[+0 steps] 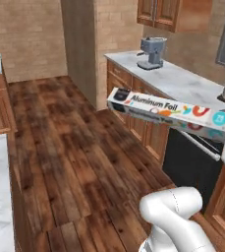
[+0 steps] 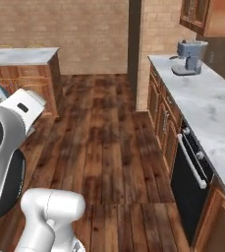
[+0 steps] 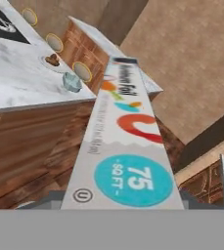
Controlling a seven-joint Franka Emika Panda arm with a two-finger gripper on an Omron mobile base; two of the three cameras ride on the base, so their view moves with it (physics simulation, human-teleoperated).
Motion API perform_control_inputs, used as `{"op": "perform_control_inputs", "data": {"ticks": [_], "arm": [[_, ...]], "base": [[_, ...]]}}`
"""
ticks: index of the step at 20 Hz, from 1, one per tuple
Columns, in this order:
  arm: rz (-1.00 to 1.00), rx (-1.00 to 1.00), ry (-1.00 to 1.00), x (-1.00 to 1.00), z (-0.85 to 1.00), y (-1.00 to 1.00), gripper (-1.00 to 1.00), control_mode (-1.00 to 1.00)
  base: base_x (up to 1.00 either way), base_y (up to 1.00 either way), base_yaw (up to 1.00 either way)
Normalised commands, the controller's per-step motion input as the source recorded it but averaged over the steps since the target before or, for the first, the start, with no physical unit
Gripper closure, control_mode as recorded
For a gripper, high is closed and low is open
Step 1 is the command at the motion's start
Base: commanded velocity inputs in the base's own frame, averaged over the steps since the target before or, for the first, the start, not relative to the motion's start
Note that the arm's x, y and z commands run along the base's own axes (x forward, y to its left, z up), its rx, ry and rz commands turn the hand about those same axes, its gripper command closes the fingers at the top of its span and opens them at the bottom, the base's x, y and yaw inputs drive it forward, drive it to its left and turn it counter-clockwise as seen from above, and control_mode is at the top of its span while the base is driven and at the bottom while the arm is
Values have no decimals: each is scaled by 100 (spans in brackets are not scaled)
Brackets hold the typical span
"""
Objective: Retrieve the tupperware and aluminum foil from the cabinet and place them on the dining counter near the plate with potato and mushroom to prepare for storing leftovers.
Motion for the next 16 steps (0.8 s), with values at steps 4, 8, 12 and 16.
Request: {"op": "perform_control_inputs", "data": {"ticks": [4,8,12,16], "arm": [[0,0,0,0,0,0,100,100],[0,0,0,0,0,0,100,100],[0,0,0,0,0,0,100,100],[0,0,0,0,0,0,100,100]], "base": [[100,26,48],[100,2,51],[100,0,54],[100,0,58]]}}
